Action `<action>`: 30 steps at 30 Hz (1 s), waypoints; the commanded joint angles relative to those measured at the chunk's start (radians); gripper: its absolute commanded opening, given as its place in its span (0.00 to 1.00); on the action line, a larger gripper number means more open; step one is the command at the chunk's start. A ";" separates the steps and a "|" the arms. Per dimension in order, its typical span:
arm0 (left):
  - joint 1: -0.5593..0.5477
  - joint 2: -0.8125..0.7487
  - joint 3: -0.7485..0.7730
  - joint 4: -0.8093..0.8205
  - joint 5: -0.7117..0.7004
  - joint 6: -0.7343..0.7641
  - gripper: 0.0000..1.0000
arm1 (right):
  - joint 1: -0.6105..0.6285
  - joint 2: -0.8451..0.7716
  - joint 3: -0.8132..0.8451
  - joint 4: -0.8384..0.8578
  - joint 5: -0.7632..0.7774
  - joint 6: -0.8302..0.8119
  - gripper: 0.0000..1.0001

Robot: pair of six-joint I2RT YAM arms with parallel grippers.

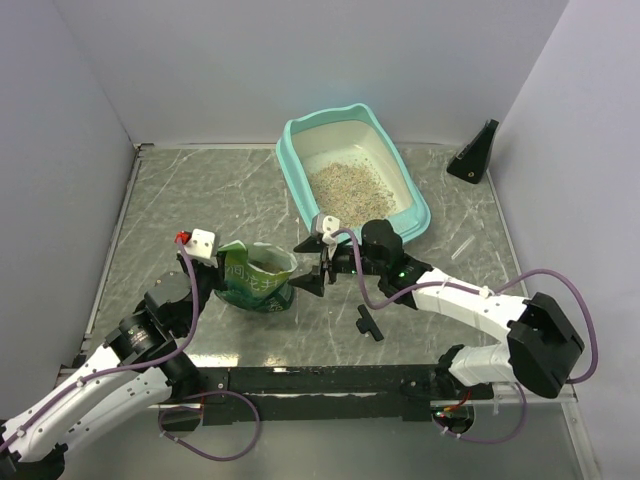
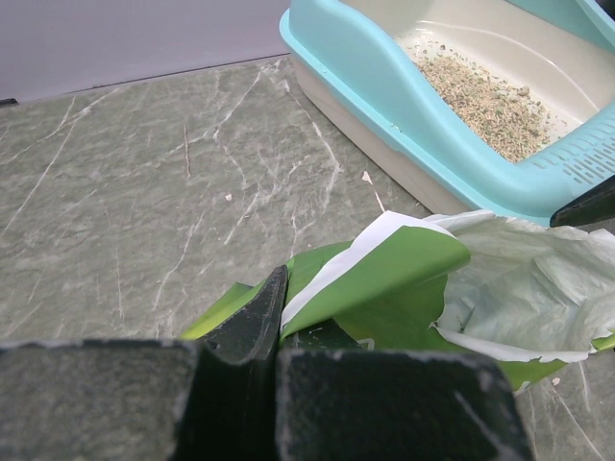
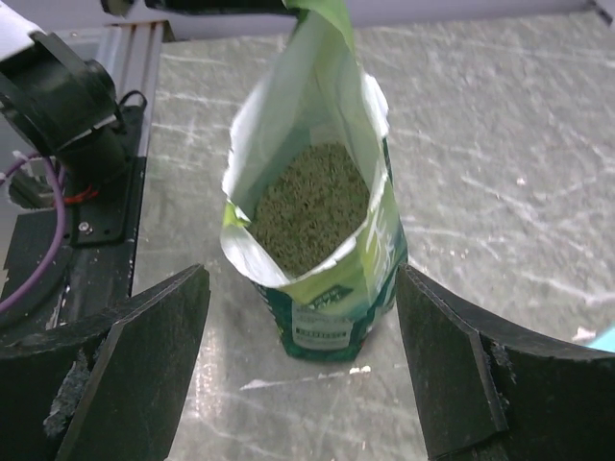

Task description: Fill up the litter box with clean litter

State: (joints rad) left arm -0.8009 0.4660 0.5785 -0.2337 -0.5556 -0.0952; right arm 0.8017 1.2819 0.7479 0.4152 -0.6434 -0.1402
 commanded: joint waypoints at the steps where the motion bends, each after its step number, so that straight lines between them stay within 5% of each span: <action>1: 0.014 -0.013 0.052 0.050 -0.058 -0.006 0.01 | 0.011 0.022 0.047 0.111 -0.065 -0.009 0.84; 7: 0.014 -0.013 0.049 0.051 -0.060 -0.005 0.01 | 0.014 0.056 0.047 0.177 -0.091 0.027 0.82; 13: 0.014 -0.009 0.049 0.051 -0.060 -0.005 0.01 | 0.016 0.083 0.047 0.230 -0.101 0.065 0.68; 16: 0.014 -0.007 0.049 0.051 -0.060 -0.003 0.01 | 0.014 0.105 0.056 0.234 -0.111 0.086 0.41; 17: 0.014 -0.007 0.049 0.050 -0.060 -0.003 0.01 | 0.014 0.108 0.065 0.226 -0.095 0.093 0.16; 18: 0.014 -0.009 0.049 0.050 -0.056 -0.003 0.01 | 0.014 0.112 0.065 0.221 -0.085 0.094 0.03; 19: 0.014 -0.010 0.049 0.053 -0.052 0.000 0.01 | 0.014 0.109 0.061 0.227 -0.072 0.094 0.00; 26: 0.014 -0.044 0.083 0.030 0.046 0.011 0.01 | -0.056 -0.009 0.005 0.161 -0.009 0.105 0.00; 30: 0.014 0.022 0.145 -0.028 0.198 0.009 0.01 | -0.198 -0.090 0.021 0.022 -0.135 0.126 0.00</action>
State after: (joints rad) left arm -0.7956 0.4564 0.6128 -0.2768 -0.4648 -0.0898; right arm 0.7376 1.3132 0.7471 0.5011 -0.6895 -0.0288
